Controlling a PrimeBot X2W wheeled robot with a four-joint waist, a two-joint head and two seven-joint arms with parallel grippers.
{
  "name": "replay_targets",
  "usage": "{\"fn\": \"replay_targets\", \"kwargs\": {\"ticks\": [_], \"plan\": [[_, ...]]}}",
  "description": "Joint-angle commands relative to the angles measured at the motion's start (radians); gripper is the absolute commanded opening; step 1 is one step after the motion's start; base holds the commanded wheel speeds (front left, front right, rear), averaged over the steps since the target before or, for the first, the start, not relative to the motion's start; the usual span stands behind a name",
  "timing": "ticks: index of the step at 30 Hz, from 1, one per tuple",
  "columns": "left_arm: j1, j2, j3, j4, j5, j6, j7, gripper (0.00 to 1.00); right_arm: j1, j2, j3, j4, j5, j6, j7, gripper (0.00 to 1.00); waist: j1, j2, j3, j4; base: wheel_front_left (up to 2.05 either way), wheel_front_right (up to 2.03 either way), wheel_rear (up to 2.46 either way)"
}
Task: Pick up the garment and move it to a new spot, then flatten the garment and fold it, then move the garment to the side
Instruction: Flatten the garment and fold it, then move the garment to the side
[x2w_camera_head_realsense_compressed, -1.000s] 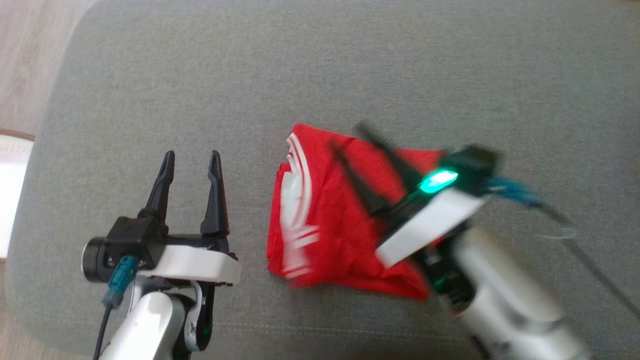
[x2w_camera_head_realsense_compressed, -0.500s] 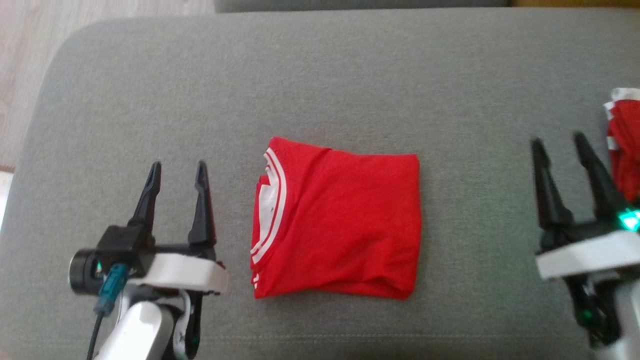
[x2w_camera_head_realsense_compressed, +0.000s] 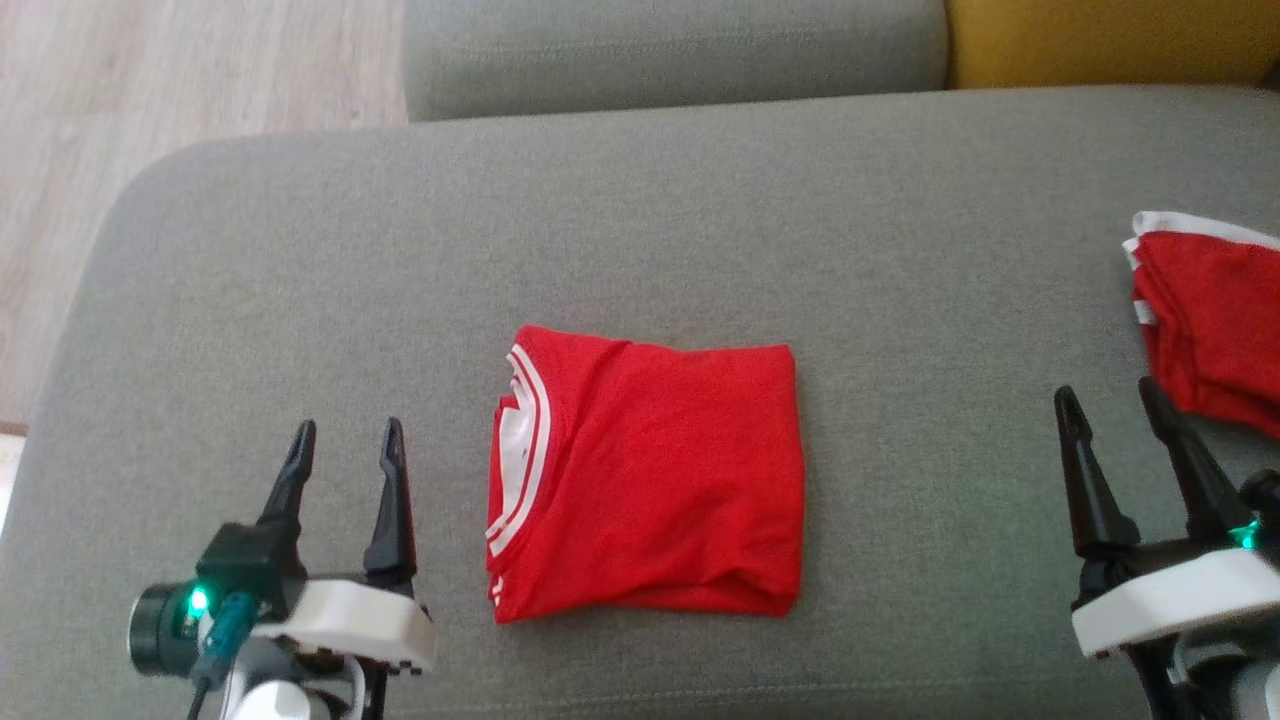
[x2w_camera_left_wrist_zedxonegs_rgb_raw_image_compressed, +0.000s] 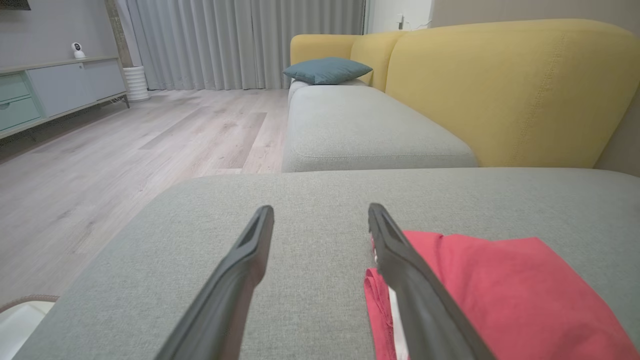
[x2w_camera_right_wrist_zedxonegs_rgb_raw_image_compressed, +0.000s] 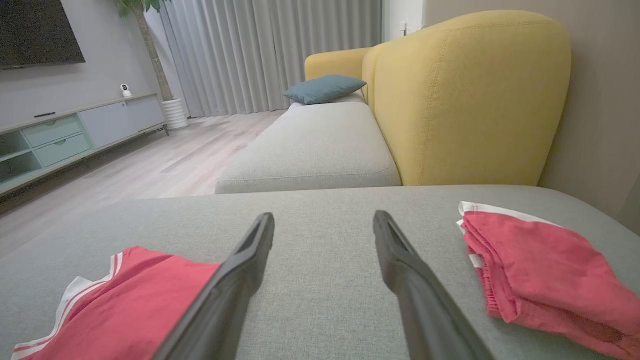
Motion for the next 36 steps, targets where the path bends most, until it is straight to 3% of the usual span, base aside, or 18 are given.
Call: {"fn": "replay_targets", "kwargs": {"ticks": [1,13,36], "plan": [[-0.029,0.022,0.039,-0.029,-0.008,0.006,0.004,1.00,-0.013,-0.011,0.012,-0.044,-0.012,0.007,0.007,1.00,0.0000,-0.0001,-0.017,-0.006,0.00,0.00,0.00],[0.025,0.042,0.038,-0.029,-0.015,0.026,0.023,1.00,0.040,0.014,0.002,-0.064,-0.027,0.007,0.035,1.00,0.0000,-0.0001,-0.068,-0.018,0.00,0.00,0.00],[0.031,0.049,0.039,-0.046,-0.030,0.037,0.021,1.00,0.038,0.013,0.003,-0.062,-0.026,0.007,0.046,1.00,0.0000,-0.0001,-0.065,-0.016,0.00,0.00,0.00]]}}
